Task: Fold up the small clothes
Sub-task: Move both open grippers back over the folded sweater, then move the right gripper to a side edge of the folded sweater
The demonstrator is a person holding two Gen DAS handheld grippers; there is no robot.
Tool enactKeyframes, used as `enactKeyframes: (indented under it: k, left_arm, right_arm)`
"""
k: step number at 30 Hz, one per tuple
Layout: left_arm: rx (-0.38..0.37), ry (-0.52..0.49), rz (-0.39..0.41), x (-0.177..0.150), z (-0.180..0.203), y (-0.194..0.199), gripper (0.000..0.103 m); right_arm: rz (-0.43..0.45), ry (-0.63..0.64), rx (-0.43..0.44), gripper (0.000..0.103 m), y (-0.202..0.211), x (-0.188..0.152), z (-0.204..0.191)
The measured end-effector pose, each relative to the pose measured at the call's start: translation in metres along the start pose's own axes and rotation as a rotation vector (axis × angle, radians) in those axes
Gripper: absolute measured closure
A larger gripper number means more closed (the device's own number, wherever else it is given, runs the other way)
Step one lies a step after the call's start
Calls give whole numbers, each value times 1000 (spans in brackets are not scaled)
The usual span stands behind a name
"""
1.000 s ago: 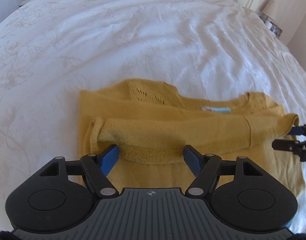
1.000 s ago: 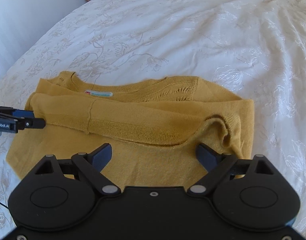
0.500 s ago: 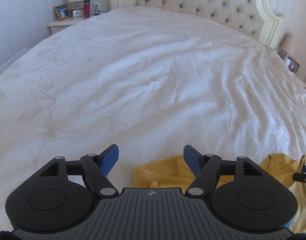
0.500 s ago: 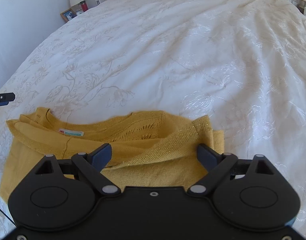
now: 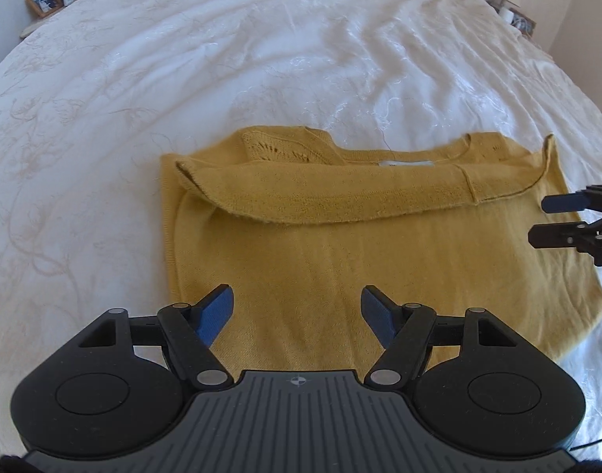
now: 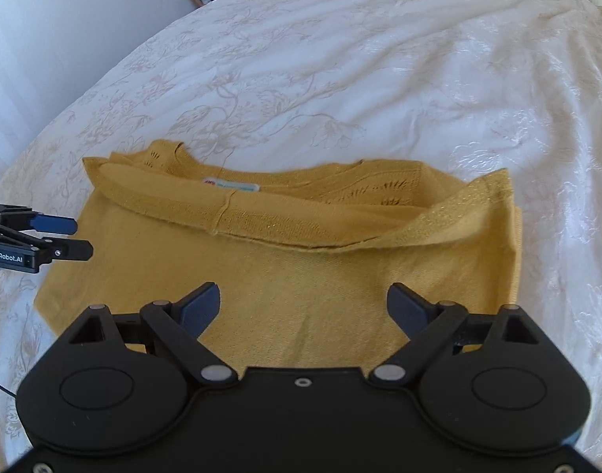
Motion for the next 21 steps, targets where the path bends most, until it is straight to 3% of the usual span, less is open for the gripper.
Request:
enactKeyframes:
  k: [6, 13, 17, 21]
  left_arm:
    - [11, -9, 50, 45, -12, -19, 33]
    - [62, 61, 134, 91, -39, -14, 33]
    - [90, 98, 144, 87, -49, 0, 33]
    - [102, 131, 110, 63, -55, 8, 33]
  right_arm:
    - [2, 14, -26, 10, -21, 25, 7]
    - [35, -68, -108, 10, -28, 51, 35]
    - [53, -114, -114, 10, -17, 47, 43]
    - [53, -149, -113, 10, -6, 34, 48]
Point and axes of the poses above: each gripper's, at about its wrist camera, not at the fingertips, and y roughly against the way its jaws point, z to its right, x to its top, the point moved 5 cm from there along -y, roughly the way its jaws point, and after that the axes turned 9 degrees about -x, right-handed, at the moved point
